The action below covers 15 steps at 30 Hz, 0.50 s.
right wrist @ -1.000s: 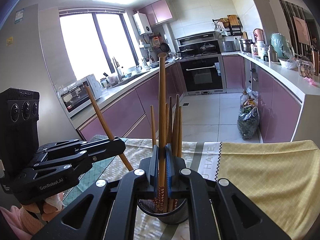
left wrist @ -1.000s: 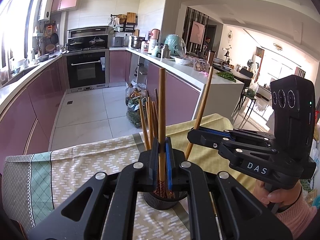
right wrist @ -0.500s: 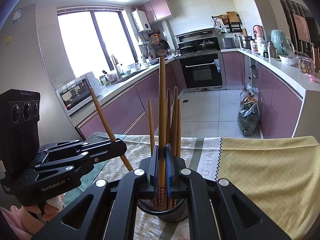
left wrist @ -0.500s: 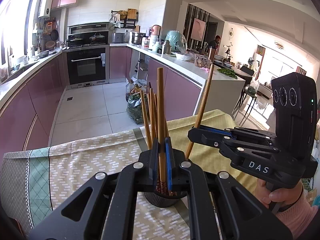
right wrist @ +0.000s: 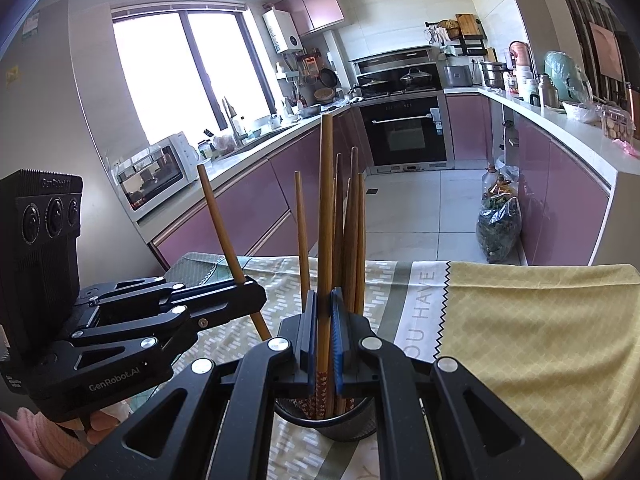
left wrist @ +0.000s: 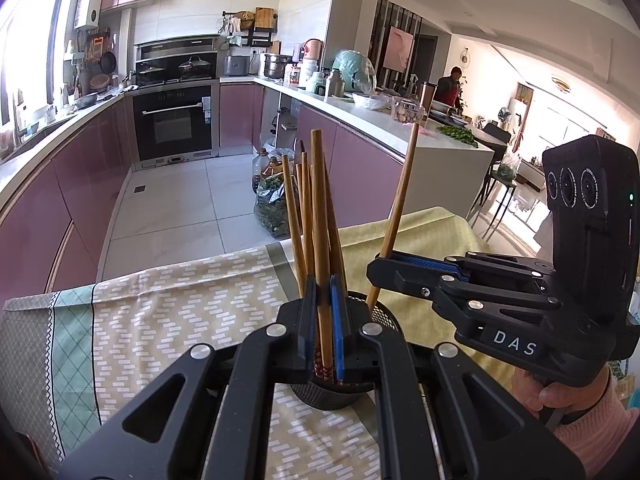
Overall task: Organize utensils
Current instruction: 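Lower both held chopsticks down into the mesh holder among the others, then open both grippers to release the chopsticks into the holder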
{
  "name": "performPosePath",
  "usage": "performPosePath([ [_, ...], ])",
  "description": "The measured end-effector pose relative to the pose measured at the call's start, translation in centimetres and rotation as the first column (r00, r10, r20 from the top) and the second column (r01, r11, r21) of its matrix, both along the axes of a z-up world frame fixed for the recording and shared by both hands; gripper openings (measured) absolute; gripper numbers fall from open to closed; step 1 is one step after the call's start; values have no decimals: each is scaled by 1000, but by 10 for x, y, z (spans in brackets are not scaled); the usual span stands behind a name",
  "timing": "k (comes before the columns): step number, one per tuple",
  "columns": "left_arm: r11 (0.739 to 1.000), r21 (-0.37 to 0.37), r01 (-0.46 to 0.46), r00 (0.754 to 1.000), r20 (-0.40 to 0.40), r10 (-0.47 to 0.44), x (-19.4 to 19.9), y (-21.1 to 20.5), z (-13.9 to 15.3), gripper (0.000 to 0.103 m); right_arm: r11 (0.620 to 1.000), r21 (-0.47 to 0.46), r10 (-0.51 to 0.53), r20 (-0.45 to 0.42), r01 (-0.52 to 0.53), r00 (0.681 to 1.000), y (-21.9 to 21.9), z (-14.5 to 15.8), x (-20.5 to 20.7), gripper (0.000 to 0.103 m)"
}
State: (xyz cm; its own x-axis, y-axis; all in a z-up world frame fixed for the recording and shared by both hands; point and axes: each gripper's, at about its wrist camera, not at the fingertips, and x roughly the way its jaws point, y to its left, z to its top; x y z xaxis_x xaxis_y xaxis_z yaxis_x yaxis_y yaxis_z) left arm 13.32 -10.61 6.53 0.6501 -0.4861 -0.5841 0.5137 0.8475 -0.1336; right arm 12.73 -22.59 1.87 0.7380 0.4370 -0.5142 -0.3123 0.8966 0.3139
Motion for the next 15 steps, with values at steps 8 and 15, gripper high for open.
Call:
performPosePath([
  [8, 1000, 8, -23, 1000, -16, 23, 8, 2, -9, 8, 1000, -7, 5, -21, -5, 1000, 5, -8, 7, 6],
  [15, 999, 11, -39, 999, -33, 40, 16, 4, -16, 9, 1000, -13, 6, -32, -7, 999, 8, -12, 11, 6],
])
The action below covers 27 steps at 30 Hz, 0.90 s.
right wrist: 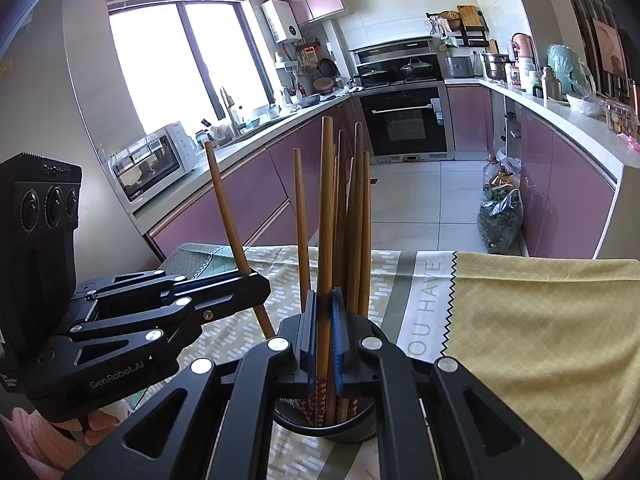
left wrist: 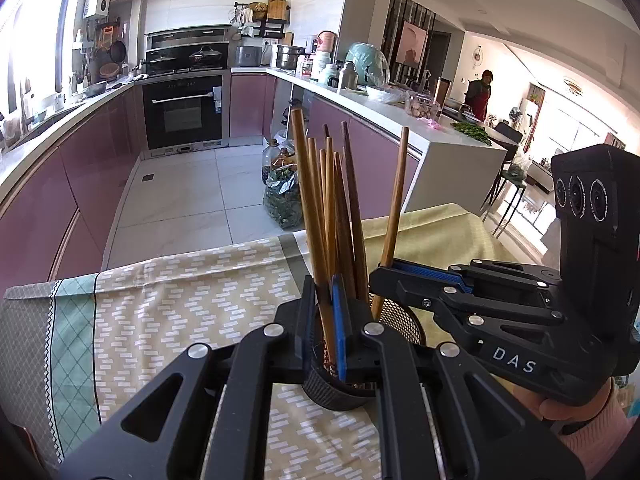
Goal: Organize utensils
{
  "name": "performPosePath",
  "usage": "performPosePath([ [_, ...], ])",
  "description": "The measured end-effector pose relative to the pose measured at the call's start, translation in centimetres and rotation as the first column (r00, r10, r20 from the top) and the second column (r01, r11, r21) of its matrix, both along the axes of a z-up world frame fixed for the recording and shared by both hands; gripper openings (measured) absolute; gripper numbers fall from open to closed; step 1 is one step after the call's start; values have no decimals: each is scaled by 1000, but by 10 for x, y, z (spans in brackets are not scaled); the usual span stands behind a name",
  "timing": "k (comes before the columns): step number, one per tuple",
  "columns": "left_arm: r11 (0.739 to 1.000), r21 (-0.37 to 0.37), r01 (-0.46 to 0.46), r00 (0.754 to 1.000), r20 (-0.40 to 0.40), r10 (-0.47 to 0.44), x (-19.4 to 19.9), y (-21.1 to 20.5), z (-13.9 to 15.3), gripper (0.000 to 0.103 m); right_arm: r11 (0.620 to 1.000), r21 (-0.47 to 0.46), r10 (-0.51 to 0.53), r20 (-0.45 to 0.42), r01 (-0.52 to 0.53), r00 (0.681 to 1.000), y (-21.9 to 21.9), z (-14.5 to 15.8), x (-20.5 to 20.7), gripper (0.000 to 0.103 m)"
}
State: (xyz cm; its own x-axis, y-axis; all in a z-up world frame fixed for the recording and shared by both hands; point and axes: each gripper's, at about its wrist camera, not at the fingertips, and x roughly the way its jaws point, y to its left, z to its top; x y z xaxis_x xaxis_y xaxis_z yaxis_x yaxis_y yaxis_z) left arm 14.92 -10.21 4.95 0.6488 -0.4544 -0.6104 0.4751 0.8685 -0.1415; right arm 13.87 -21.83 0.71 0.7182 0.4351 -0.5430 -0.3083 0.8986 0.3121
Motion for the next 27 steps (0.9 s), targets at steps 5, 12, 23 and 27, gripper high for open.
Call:
performPosePath([
  [5, 1000, 4, -16, 1000, -6, 17, 4, 2, -4, 9, 1000, -1, 1, -6, -1, 1000, 2, -1, 2, 7],
  [12, 999, 4, -33, 999, 1, 33, 3, 2, -8, 24, 1000, -4, -2, -8, 2, 1000, 0, -5, 0, 8],
  [23, 990, -4, -139, 988, 72, 139, -19, 32, -15, 76, 998, -53, -19, 37, 21, 999, 8, -7, -24, 48],
  [27, 976, -9, -218, 969, 119, 217, -35, 55, -21, 97, 997, -71, -22, 64, 27, 998, 12, -12, -35, 64],
])
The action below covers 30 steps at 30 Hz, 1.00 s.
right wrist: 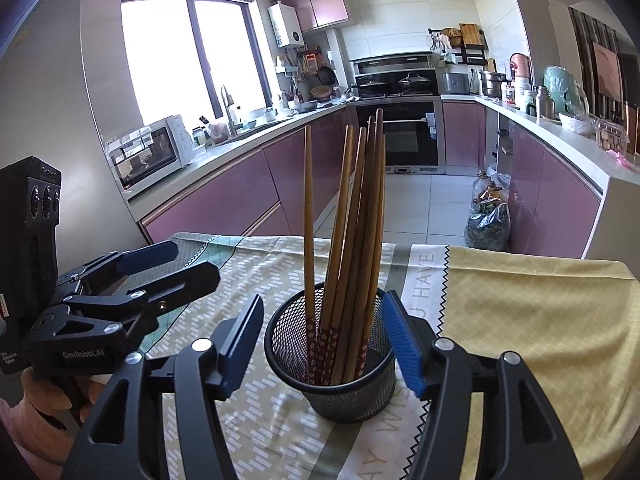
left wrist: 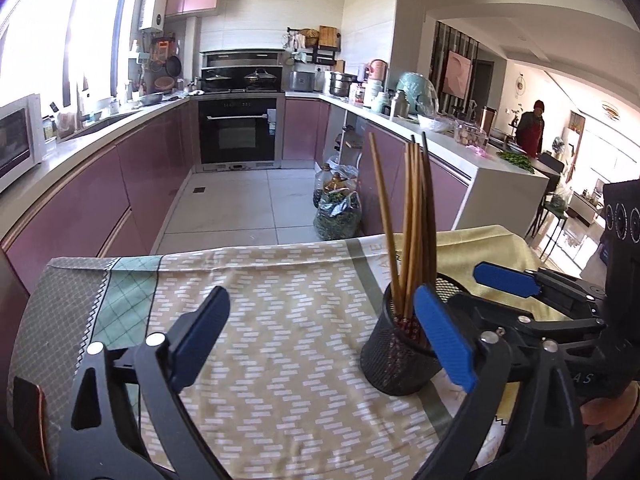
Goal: Organize utensils
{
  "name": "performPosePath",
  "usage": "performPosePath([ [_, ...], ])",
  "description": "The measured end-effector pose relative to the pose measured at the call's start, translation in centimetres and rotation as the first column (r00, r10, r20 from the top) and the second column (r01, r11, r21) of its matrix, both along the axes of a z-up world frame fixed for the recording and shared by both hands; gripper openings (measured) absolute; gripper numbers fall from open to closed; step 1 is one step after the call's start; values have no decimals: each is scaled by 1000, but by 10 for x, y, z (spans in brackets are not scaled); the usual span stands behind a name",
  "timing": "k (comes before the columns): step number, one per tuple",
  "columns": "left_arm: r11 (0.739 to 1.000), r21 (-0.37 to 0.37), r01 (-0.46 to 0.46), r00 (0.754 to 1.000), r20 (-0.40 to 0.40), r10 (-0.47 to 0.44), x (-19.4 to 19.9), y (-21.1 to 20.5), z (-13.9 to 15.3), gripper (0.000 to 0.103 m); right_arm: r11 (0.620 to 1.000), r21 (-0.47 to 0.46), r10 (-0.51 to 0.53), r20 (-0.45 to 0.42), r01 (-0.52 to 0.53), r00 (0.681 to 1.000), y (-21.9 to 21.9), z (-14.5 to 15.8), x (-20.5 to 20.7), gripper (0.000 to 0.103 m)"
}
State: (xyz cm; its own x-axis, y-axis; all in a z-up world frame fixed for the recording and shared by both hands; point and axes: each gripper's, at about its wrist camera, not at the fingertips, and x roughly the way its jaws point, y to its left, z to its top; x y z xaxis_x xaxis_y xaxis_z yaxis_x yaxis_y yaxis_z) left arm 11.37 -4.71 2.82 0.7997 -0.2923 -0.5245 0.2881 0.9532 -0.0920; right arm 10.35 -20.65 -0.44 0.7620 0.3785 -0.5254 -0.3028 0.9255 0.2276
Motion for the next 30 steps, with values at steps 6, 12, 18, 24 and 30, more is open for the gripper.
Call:
performPosePath([
  [6, 997, -7, -80, 996, 32, 80, -20, 29, -12, 97, 999, -18, -27, 40, 28, 999, 6, -8, -18, 87],
  [12, 991, -4, -131, 989, 64, 131, -37, 44, -18, 97, 996, -51, -61, 112, 67, 992, 12, -11, -38, 97],
  [18, 989, 16, -145, 986, 82, 143, -51, 43, -20, 97, 996, -69, -47, 139, 57, 989, 20, -13, -52, 97],
  [24, 988, 28, -151, 985, 94, 148, -62, 42, -19, 97, 996, -68, -45, 143, 55, 989, 26, -15, -63, 96],
  [30, 987, 39, -153, 983, 112, 148, -73, 40, -20, 97, 995, -65, -67, 132, 76, 989, 29, -19, -67, 96],
])
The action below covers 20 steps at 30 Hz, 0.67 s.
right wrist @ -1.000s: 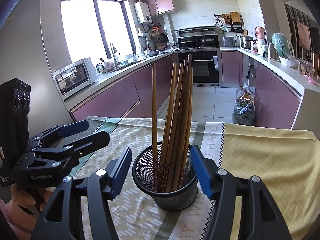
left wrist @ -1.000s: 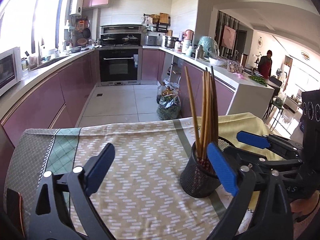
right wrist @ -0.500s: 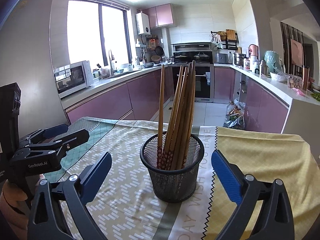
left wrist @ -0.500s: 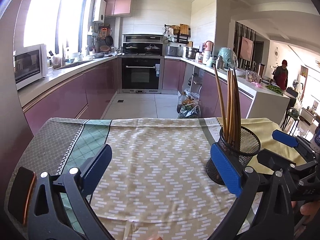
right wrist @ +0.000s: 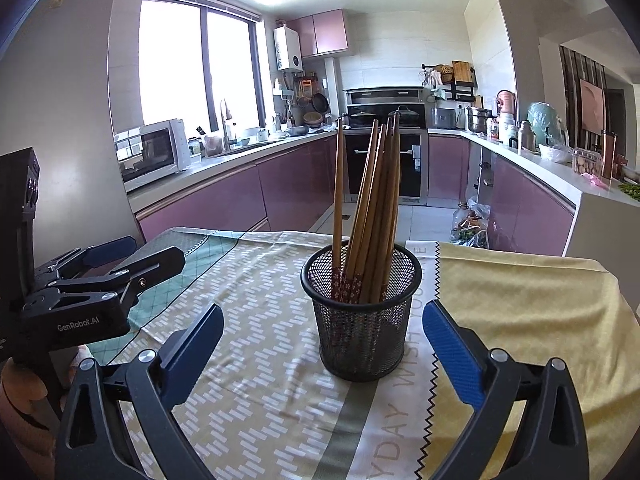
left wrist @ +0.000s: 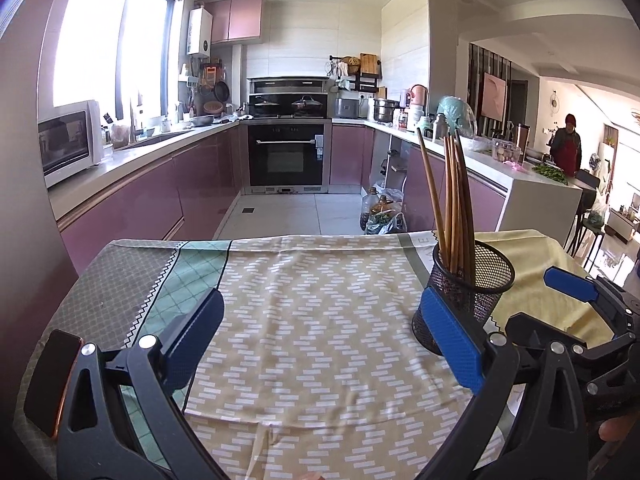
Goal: Organize utensils
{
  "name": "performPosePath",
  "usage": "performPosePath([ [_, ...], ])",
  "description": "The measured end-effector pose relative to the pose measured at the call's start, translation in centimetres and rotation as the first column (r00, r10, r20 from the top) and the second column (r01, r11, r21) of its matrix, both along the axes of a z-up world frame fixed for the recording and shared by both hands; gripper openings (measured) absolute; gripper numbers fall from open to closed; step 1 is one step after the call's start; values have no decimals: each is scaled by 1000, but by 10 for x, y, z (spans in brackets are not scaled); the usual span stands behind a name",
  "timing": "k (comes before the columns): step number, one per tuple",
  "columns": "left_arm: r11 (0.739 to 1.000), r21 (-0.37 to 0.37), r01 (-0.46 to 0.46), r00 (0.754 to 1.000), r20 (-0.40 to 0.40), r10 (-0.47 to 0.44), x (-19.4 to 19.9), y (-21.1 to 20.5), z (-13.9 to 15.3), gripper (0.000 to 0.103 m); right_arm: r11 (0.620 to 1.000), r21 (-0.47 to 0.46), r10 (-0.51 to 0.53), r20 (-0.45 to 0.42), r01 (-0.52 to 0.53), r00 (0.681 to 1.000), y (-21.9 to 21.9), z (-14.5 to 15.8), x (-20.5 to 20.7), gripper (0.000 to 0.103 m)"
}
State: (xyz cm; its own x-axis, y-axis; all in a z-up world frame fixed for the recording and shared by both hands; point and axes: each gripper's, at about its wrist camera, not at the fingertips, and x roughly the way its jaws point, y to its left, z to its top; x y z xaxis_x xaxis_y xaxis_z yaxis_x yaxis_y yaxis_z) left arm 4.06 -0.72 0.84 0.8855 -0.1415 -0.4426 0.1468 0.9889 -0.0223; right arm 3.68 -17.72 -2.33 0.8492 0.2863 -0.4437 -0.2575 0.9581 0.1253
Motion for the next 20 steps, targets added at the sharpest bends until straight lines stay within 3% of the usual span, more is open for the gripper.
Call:
performPosePath([
  [11, 1000, 20, 3, 1000, 9, -4, -12, -7, -1, 97, 1000, -23, -3, -20, 3, 1000, 7, -6, -4, 96],
  [20, 1000, -14, -3, 994, -106, 2, 3, -1, -21, 97, 999, -33, -36, -86, 33, 996, 2, -19, 0, 96],
])
